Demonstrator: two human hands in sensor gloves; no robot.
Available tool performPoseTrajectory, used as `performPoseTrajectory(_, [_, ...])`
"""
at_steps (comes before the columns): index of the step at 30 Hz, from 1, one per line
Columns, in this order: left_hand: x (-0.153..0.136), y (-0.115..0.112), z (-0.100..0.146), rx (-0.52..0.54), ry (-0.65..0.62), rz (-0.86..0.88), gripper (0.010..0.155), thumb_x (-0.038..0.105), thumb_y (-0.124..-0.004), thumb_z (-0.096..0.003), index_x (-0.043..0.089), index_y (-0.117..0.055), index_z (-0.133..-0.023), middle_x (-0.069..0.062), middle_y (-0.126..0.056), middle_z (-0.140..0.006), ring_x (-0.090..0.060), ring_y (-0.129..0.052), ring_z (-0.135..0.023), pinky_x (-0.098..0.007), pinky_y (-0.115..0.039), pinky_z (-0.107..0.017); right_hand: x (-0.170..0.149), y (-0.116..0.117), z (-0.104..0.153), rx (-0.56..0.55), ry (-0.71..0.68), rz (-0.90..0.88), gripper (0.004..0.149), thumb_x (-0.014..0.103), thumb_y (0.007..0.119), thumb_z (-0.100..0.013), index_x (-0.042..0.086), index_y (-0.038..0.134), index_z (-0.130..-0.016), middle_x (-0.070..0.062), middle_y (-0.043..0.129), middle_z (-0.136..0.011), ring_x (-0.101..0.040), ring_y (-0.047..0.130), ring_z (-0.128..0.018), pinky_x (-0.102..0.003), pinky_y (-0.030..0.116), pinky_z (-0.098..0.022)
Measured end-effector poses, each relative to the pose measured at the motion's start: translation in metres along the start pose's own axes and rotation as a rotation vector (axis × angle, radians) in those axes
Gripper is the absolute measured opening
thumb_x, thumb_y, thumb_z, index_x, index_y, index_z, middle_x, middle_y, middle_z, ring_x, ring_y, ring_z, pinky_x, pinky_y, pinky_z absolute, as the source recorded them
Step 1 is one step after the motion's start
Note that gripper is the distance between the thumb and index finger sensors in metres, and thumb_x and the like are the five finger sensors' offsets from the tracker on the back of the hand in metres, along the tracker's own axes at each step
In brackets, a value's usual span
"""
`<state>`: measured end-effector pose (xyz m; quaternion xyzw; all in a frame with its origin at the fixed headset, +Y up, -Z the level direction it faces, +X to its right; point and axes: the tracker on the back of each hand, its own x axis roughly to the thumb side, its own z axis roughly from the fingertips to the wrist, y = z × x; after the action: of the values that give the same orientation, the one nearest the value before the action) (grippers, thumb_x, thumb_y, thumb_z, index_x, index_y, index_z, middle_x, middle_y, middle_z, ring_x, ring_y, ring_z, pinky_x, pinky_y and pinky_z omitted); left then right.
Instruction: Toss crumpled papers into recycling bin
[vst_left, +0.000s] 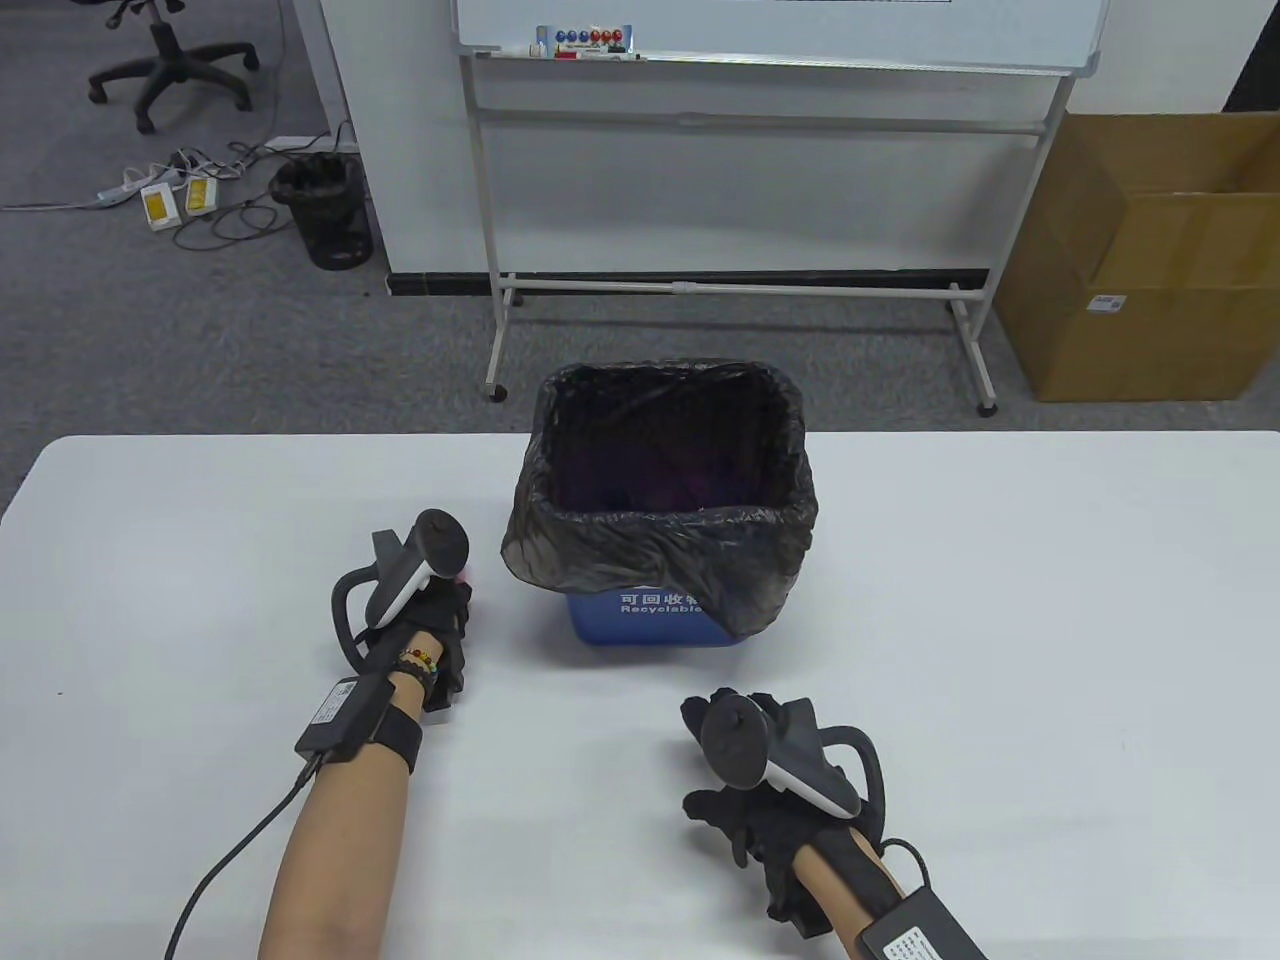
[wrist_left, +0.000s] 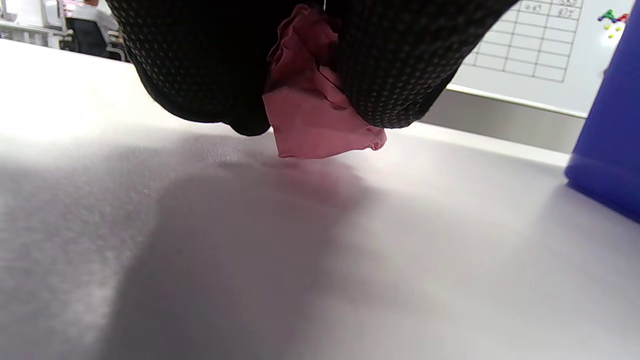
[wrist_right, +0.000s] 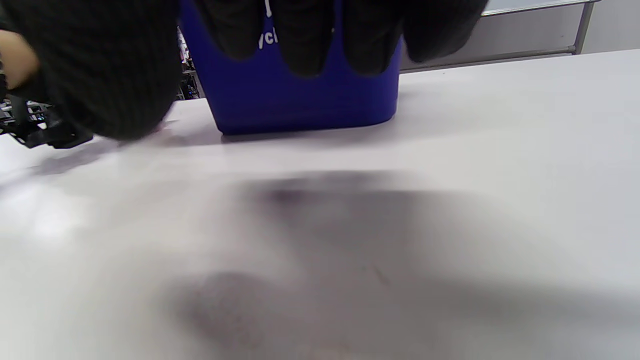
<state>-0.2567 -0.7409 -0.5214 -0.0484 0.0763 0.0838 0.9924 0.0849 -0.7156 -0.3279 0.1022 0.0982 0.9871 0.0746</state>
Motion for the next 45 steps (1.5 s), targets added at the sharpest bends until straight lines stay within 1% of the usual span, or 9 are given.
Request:
performPoseTrajectory(5, [0.007, 0.013, 0.015, -0.034, -0.041, 0.031, 0.061, 0.035, -0.089, -0.0455, 0.022, -0.071, -0.102, -0.016, -0.077, -0.106, -0.036, -0.093, -0.085, -0.043, -0.088, -0.059, 0.001, 0.000, 0.000, -0.002, -0.002, 0.008, 0.088, 0.055, 0.087, -0.033, 0.036, 0.045, -0.108, -0.001, 0.052, -0.117, -0.036, 0.053, -0.111, -0.053, 0.053, -0.076])
performPoseTrajectory(10, [0.019, 0.022, 0.034, -0.118, -0.104, 0.037, 0.061, 0.035, -0.090, -0.0453, 0.022, -0.072, -0.102, -0.015, -0.078, -0.106, -0.035, -0.094, -0.086, -0.043, -0.088, -0.060, -0.001, -0.001, 0.000, -0.012, 0.006, 0.004, 0.088, 0.055, 0.087, -0.033, 0.036, 0.045, -0.107, 0.000, 0.051, -0.118, -0.035, 0.053, -0.111, -0.053, 0.053, -0.076])
performPoseTrajectory(15, [0.033, 0.030, 0.056, -0.265, -0.192, 0.041, 0.061, 0.036, -0.091, -0.0450, 0.022, -0.072, -0.102, -0.015, -0.079, -0.106, -0.035, -0.095, -0.086, -0.043, -0.089, -0.060, 0.000, 0.000, -0.001, -0.016, 0.007, 0.007, 0.088, 0.055, 0.087, -0.033, 0.036, 0.045, -0.107, -0.002, 0.052, -0.117, -0.035, 0.053, -0.111, -0.053, 0.053, -0.076])
performPoseTrajectory(24, [0.067, 0.056, 0.101, -0.527, -0.452, 0.109, 0.061, 0.034, -0.094, -0.0444, 0.021, -0.076, -0.101, -0.016, -0.082, -0.105, -0.035, -0.097, -0.086, -0.043, -0.090, -0.059, -0.001, -0.001, 0.000, -0.022, 0.020, 0.002, 0.088, 0.055, 0.087, -0.033, 0.036, 0.045, -0.107, -0.001, 0.052, -0.117, -0.035, 0.054, -0.111, -0.053, 0.053, -0.076])
performPoseTrajectory(30, [0.089, 0.079, 0.118, -0.606, -0.634, 0.276, 0.060, 0.032, -0.096, -0.0438, 0.020, -0.077, -0.100, -0.016, -0.083, -0.105, -0.036, -0.097, -0.086, -0.044, -0.091, -0.059, -0.003, -0.003, 0.000, -0.030, 0.027, -0.008, 0.088, 0.055, 0.087, -0.033, 0.036, 0.045, -0.107, -0.001, 0.052, -0.117, -0.036, 0.054, -0.111, -0.053, 0.053, -0.076])
performPoseTrajectory(36, [0.120, 0.112, 0.125, -0.612, -0.842, 0.473, 0.060, 0.032, -0.096, -0.0441, 0.021, -0.076, -0.100, -0.015, -0.082, -0.105, -0.036, -0.097, -0.087, -0.044, -0.090, -0.060, -0.004, -0.004, 0.000, -0.034, 0.027, -0.012, 0.088, 0.055, 0.087, -0.033, 0.036, 0.045, -0.107, -0.001, 0.052, -0.117, -0.035, 0.054, -0.111, -0.053, 0.053, -0.076])
performPoseTrajectory(39, [0.134, 0.127, 0.126, -0.569, -0.888, 0.571, 0.061, 0.031, -0.095, -0.0444, 0.021, -0.075, -0.101, -0.016, -0.081, -0.106, -0.037, -0.097, -0.087, -0.044, -0.091, -0.059, -0.004, -0.004, -0.001, -0.038, 0.026, -0.015, 0.088, 0.055, 0.087, -0.033, 0.036, 0.045, -0.107, -0.001, 0.052, -0.117, -0.035, 0.053, -0.111, -0.053, 0.053, -0.076])
performPoseTrajectory(41, [0.143, 0.137, 0.126, -0.501, -0.915, 0.629, 0.061, 0.032, -0.095, -0.0443, 0.022, -0.074, -0.101, -0.017, -0.081, -0.106, -0.037, -0.097, -0.087, -0.044, -0.091, -0.059, -0.004, -0.005, -0.001, -0.041, 0.025, -0.017, 0.088, 0.055, 0.087, -0.032, 0.036, 0.045, -0.107, 0.000, 0.052, -0.117, -0.035, 0.053, -0.111, -0.053, 0.053, -0.076])
performPoseTrajectory(45, [0.150, 0.156, 0.118, -0.323, -0.894, 0.758, 0.061, 0.032, -0.095, -0.0440, 0.022, -0.075, -0.100, -0.015, -0.081, -0.106, -0.036, -0.096, -0.088, -0.044, -0.091, -0.060, -0.005, -0.005, -0.001, -0.044, 0.026, -0.021, 0.088, 0.055, 0.087, -0.033, 0.036, 0.045, -0.107, -0.001, 0.052, -0.117, -0.035, 0.053, -0.111, -0.053, 0.053, -0.076])
